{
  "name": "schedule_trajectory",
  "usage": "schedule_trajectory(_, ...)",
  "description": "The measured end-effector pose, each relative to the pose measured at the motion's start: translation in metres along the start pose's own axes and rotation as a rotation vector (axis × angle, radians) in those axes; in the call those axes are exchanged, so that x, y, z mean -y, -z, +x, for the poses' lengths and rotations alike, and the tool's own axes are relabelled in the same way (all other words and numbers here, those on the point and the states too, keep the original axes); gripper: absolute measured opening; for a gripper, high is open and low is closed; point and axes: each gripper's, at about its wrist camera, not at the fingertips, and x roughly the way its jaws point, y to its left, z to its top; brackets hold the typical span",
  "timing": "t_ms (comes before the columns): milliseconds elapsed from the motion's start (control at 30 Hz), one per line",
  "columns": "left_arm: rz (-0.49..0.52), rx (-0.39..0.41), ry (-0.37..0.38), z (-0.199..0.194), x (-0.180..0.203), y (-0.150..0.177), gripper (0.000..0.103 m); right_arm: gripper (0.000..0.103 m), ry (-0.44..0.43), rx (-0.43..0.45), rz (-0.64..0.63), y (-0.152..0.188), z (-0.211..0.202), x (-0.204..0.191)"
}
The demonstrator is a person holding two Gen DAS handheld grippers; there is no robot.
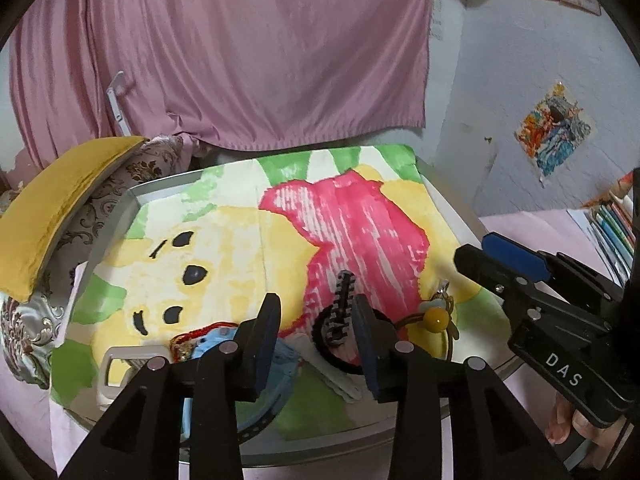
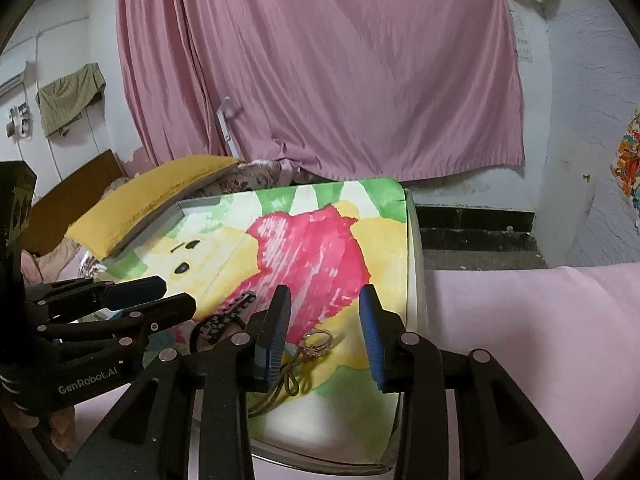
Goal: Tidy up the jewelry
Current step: 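Open both tools to release the chain and ring into the tray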
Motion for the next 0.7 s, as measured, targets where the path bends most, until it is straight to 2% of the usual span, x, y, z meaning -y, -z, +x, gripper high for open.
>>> schedule_trajectory(133, -0.019, 0.029, -0.011, -0.006, -0.005, 0.000, 0.039, 0.032, -0.002, 0.021, 0.005, 0.000, -0.003, 0.001)
schedule_trajectory(200, -0.028, 0.042, -0.017, -0.009, -0.008, 0.001, 0.043, 0.039, -0.002, 0.030, 0.006, 0.001, -0.005, 0.000)
schedule_trajectory(333, -0.043, 0.067, -0.028, -0.015, -0.014, 0.001, 0.048, 0.041, -0.001, 0.049, 0.004, 0.000, -0.007, 0.000)
schedule_trajectory(433, -0.057, 0.085, -0.037, -0.019, -0.017, 0.001, 0.059, 0.043, 0.000, 0.059, 0.007, 0.001, -0.008, 0.001)
schedule_trajectory(500, -0.066, 0.100, -0.042, -0.022, -0.019, 0.002, 0.067, 0.048, 0.001, 0.065, 0.008, 0.001, -0.009, 0.001)
schedule_trajectory(633, -0.079, 0.128, -0.053, -0.026, -0.022, 0.003, 0.078, 0.052, 0.005, 0.083, -0.001, 0.001, -0.011, 0.000)
schedule_trajectory(700, -0.086, 0.142, -0.055, -0.028, -0.023, 0.005, 0.082, 0.060, 0.010, 0.093, -0.005, 0.001, -0.013, -0.001)
